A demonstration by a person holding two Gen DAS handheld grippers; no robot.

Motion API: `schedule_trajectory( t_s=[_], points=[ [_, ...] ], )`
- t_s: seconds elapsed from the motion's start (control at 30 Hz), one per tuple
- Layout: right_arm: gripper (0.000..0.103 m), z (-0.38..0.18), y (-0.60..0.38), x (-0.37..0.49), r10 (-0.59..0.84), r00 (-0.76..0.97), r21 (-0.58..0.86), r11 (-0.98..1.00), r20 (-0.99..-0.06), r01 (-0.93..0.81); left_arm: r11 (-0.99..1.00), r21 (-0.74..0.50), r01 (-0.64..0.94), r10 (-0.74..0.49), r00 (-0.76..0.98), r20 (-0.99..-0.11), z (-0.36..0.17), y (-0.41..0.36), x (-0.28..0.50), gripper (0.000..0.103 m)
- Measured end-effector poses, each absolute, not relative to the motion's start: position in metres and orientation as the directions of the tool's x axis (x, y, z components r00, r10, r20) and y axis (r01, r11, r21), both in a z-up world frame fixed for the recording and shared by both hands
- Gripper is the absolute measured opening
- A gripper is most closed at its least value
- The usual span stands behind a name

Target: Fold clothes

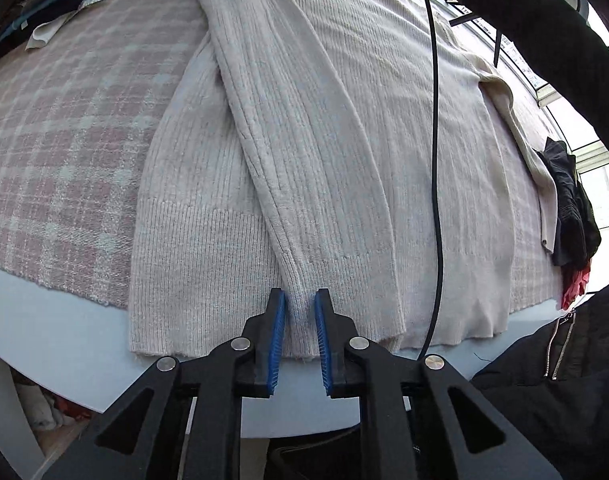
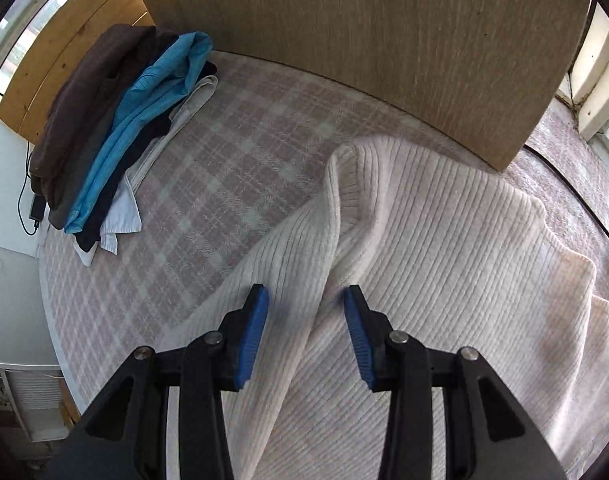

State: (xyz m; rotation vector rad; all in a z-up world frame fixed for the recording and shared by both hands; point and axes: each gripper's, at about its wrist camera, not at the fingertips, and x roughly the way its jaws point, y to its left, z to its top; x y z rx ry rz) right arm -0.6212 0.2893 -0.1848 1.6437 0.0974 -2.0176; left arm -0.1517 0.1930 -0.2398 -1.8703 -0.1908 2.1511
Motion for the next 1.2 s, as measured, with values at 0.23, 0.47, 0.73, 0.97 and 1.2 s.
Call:
schedule_trajectory(
  t_s=[0.23,0.47,0.73,0.97,1.2],
  points=[
    [0.005,-0.163,0.318,-0.607,-0.389,-0.140,0.294,-0.847,-0.910,0.444,-0.960,-0.248,-0.129,0.270,-0.194,-0.943,-0.203,0.174,-0.143,0.004],
    [0.005,-0.141,0.348,-0.592,-0.426,-0.161,0.320,-0.837,-0.890,0.445,-0.970,-0.222,-0.102,0.232,-0.095,-0.968,-0.223,0.139,-0.144,0.006],
    [0.005,-0.165,0.382,-0.597,-0.446,-0.145,0.374,-0.856,-0.883,0.358,-0.970,-0.186,-0.158,0.222,-0.255,-0.941,-0.175,0.103,-0.218,0.007],
    [0.005,-0.176,0.396,-0.595,-0.441,-0.141,0.382,-0.869,-0.887,0.315,-0.937,-0.182,-0.298,0.278,-0.320,-0.906,-0.192,0.117,-0.351,0.007],
    [0.005,-0.182,0.397,-0.591,-0.372,-0.135,0.314,-0.892,-0.918,0.327,-0.867,-0.234,-0.440,0.362,-0.231,-0.903,-0.221,0.162,-0.426,0.014]
  ],
)
